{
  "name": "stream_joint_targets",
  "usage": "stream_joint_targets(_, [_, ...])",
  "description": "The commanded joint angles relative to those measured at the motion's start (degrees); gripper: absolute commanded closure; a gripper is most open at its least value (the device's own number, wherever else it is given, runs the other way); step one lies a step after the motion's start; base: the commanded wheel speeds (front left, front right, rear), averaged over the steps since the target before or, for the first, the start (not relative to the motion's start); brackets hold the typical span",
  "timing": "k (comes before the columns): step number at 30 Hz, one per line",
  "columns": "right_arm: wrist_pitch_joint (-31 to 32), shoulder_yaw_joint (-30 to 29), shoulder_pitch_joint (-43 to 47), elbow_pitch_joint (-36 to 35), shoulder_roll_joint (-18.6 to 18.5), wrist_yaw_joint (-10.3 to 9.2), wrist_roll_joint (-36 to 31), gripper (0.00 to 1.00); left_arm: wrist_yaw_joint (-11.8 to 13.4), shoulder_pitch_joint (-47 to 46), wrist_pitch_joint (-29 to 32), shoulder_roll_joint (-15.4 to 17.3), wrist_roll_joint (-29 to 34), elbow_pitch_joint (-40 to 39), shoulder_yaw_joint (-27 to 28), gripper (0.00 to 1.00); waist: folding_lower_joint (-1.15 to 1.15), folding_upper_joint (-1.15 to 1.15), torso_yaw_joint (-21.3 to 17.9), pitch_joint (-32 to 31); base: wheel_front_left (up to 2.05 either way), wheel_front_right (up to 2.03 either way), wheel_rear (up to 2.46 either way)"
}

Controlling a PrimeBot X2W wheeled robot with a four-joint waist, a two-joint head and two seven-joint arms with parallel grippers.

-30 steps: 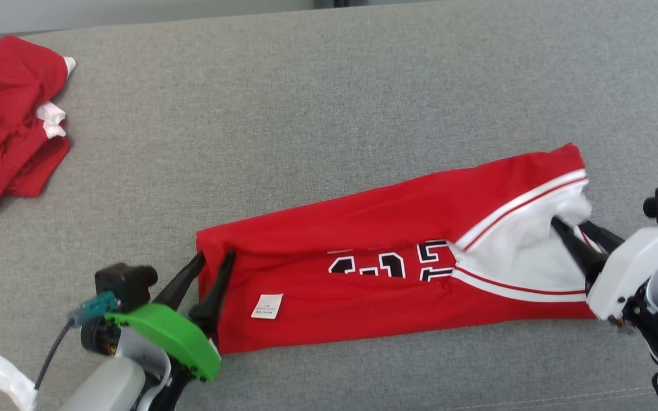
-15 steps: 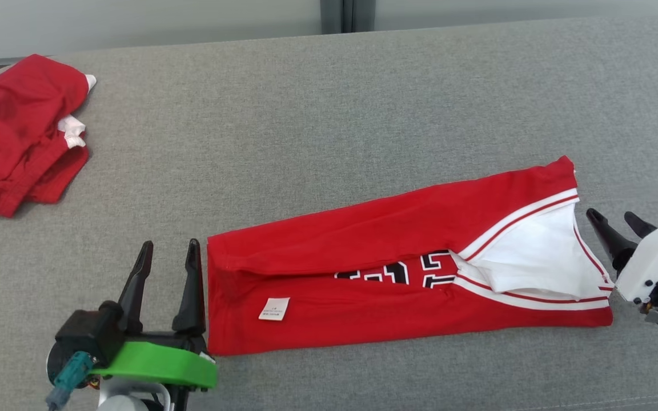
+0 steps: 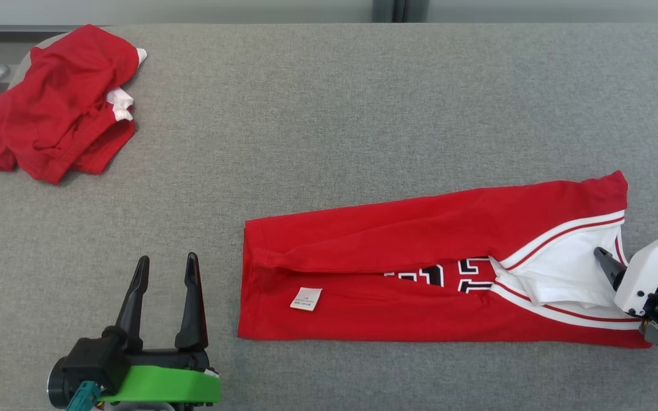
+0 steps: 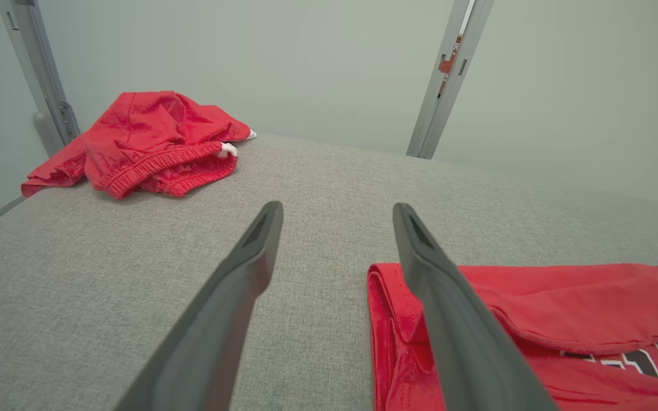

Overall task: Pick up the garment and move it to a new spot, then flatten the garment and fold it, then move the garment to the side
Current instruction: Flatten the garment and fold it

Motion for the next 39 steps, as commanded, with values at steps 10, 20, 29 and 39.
stream_joint_targets(10, [-2.0, 1.5, -0.2, 0.4, -2.4, -0.01, 14.0, 1.00, -2.9, 1.8, 0.0, -1.2, 0.1, 0.2, 2.8, 0.00, 0.00, 0.00, 0.0, -1.3, 0.00, 0.00, 0.00])
stream_joint_targets(20, [-2.6, -11.6, -2.1, 0.3, -12.3, -0.05, 15.0, 1.00, -2.1, 2.9, 0.0, -1.2, -1.5, -0.2, 3.0, 0.00, 0.00, 0.00, -0.3, -2.5, 0.00, 0.00, 0.00])
stream_joint_targets(29, [6.1, -8.3, -0.4, -14.0, -10.3, -0.03, 16.4, 1.00, -1.2, 4.6, 0.0, -1.2, -2.2, 0.1, 2.5, 0.00, 0.00, 0.00, -1.3, -5.8, 0.00, 0.00, 0.00])
stream_joint_targets(39, [8.7, 8.3, 5.9, -25.1, 2.8, -0.01, 13.8, 1.00, -0.4, 6.4, 0.0, -1.2, 0.5, 0.3, 1.5, 0.00, 0.00, 0.00, -0.7, -8.6, 0.00, 0.00, 0.00])
